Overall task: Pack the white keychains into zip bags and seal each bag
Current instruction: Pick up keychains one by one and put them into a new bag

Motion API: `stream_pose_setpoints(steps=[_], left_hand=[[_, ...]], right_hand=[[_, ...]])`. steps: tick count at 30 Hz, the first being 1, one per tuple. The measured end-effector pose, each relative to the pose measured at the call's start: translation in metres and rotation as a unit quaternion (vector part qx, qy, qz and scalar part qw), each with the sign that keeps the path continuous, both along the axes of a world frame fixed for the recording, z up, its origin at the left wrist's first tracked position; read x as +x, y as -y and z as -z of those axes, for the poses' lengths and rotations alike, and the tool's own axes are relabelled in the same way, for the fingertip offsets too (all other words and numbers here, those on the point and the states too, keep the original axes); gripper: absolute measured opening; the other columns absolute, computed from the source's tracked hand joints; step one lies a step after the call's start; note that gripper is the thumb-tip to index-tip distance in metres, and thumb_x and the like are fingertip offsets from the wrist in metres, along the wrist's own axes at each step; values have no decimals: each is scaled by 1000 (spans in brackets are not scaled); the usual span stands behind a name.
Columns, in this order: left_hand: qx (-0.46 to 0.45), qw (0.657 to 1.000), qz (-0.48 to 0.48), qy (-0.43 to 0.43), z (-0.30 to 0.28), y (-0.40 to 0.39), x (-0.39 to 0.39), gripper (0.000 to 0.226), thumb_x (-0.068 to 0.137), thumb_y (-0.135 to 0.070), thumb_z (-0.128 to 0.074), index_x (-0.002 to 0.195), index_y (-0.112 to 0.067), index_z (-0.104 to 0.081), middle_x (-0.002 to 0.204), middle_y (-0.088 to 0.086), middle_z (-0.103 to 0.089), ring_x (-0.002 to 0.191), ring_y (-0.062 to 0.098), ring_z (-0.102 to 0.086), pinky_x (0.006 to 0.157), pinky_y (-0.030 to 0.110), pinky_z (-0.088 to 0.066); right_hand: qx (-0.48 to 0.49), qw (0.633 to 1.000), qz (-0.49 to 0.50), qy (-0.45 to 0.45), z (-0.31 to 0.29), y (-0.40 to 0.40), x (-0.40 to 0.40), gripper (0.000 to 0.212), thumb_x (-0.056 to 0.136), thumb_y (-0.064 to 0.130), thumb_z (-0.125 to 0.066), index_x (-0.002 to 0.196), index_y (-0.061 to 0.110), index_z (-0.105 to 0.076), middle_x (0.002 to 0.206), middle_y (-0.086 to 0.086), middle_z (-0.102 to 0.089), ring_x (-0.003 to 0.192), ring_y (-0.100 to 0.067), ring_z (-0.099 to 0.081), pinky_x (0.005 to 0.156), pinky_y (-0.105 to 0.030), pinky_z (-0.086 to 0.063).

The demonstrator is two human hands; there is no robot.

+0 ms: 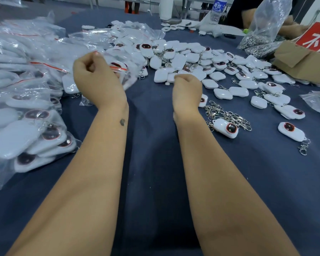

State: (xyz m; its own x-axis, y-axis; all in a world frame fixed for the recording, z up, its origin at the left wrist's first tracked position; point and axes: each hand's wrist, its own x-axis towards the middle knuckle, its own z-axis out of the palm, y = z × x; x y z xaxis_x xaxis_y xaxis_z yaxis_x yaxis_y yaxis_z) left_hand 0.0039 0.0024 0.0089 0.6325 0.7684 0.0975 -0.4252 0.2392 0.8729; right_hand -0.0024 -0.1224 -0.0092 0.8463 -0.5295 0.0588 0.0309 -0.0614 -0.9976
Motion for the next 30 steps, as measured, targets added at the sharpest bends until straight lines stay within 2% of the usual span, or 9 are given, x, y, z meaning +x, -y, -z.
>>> stream_pose_setpoints(steps=[3, 6, 7, 10, 12, 16, 22, 28, 30], left_hand=[[85, 987, -110, 86, -7, 2, -9, 15, 95, -2, -50, 84, -13, -51, 80, -5, -53, 67, -4, -49, 70, 12, -42], [302, 948, -90, 52, -3, 6, -12, 9, 96, -14, -47, 100, -12, -55, 96, 0, -53, 75, 3, -44, 70, 9, -34], [384, 922, -47, -14, 1, 8, -9, 17, 95, -18, -48, 108, -13, -56, 101, 0, -55, 79, 6, -45, 68, 13, -33], [591, 782, 81, -180, 21, 17, -4, 28, 93, -19, -50, 120, -19, -57, 116, 5, -60, 99, 23, -53, 72, 32, -32], [629, 747, 96, -193, 26, 19, -6, 32, 90, -15, -50, 121, -18, -59, 120, 8, -58, 108, 30, -53, 71, 35, -33], [606, 761, 77, -217, 25, 15, -5, 37, 88, -12, -48, 124, -16, -56, 121, 10, -59, 106, 33, -56, 70, 35, -32], [617, 750, 109, -211, 24, 26, -9, 36, 91, -12, -46, 127, -15, -52, 127, 14, -51, 106, 36, -53, 73, 35, -29], [579, 775, 132, -217, 26, 24, -9, 40, 92, -5, -42, 132, -10, -46, 129, 21, -47, 105, 39, -51, 76, 33, -28], [559, 790, 142, -208, 27, 26, -10, 44, 89, 0, -42, 133, -10, -41, 125, 20, -46, 91, 34, -47, 73, 34, -29]], right_hand=[[-66, 991, 94, -62, -2, 11, 2, 26, 89, 13, -45, 108, 21, -61, 121, -2, -58, 112, -24, -48, 95, -36, -44], [-161, 972, 124, -117, -4, 18, 2, 36, 90, 19, -47, 126, 23, -55, 138, -3, -45, 129, -26, -35, 107, -36, -28], [-198, 967, 108, -121, -3, 20, 1, 40, 91, 19, -48, 130, 22, -52, 140, -4, -44, 131, -26, -35, 109, -36, -27], [-323, 942, 16, -90, 2, 17, 2, 55, 90, 13, -47, 145, 19, -40, 150, -4, -36, 138, -26, -30, 112, -37, -27], [-403, 911, -48, -67, 7, 13, 2, 64, 90, 9, -46, 151, 18, -30, 157, -4, -27, 142, -25, -24, 112, -38, -25], [-504, 850, -119, -95, 14, 10, 8, 72, 93, 21, -47, 157, 27, -13, 165, -7, -4, 150, -23, -8, 118, -44, -17], [-476, 856, -120, -166, 14, 13, 24, 86, 86, 49, -51, 157, 37, -4, 165, 9, -10, 147, -17, -15, 108, -40, -18], [-449, 884, -65, -119, 18, 13, 21, 74, 80, 41, -56, 148, 23, -31, 141, 1, -39, 134, -25, -32, 103, -40, -26], [-464, 871, -91, -138, 18, 14, 22, 81, 84, 43, -52, 154, 25, -18, 149, 0, -30, 138, -24, -25, 106, -40, -22]])
